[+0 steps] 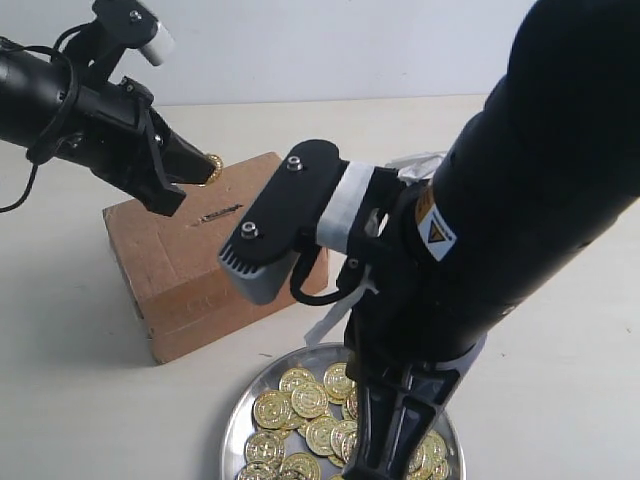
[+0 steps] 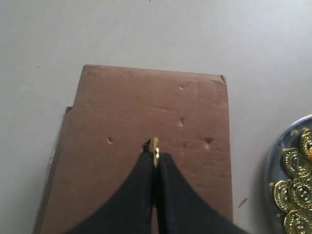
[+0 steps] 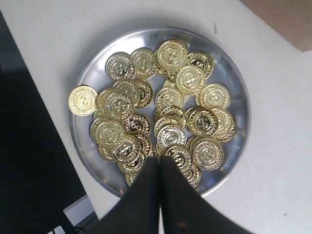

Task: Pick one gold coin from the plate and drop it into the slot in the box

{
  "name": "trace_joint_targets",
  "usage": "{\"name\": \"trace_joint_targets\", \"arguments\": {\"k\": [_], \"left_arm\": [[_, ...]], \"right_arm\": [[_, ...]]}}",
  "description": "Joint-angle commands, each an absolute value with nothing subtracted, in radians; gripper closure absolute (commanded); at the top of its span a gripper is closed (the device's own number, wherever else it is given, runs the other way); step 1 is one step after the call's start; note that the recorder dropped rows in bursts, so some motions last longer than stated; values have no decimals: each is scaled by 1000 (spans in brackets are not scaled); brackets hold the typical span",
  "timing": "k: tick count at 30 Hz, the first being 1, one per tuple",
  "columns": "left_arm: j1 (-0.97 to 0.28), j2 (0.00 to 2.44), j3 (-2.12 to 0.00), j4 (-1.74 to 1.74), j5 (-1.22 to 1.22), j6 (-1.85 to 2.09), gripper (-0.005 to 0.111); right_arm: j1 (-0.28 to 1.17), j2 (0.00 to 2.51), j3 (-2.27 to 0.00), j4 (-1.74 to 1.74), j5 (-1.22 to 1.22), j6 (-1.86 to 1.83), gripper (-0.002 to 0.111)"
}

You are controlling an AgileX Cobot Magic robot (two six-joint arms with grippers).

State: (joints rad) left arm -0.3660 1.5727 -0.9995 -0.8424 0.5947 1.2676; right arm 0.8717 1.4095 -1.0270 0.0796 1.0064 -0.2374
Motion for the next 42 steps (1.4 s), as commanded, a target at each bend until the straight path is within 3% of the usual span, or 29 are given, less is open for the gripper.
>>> {"name": "trace_joint_targets", "arguments": {"k": [1, 42], "left_arm": [[-369, 1624, -1029, -831, 583, 1259, 107], [-369, 1722, -1038, -817, 591, 1376, 107]], "right_arm": [[872, 1402, -1034, 79, 993, -234, 108], [872, 1402, -1034, 79, 993, -234, 108]]}}
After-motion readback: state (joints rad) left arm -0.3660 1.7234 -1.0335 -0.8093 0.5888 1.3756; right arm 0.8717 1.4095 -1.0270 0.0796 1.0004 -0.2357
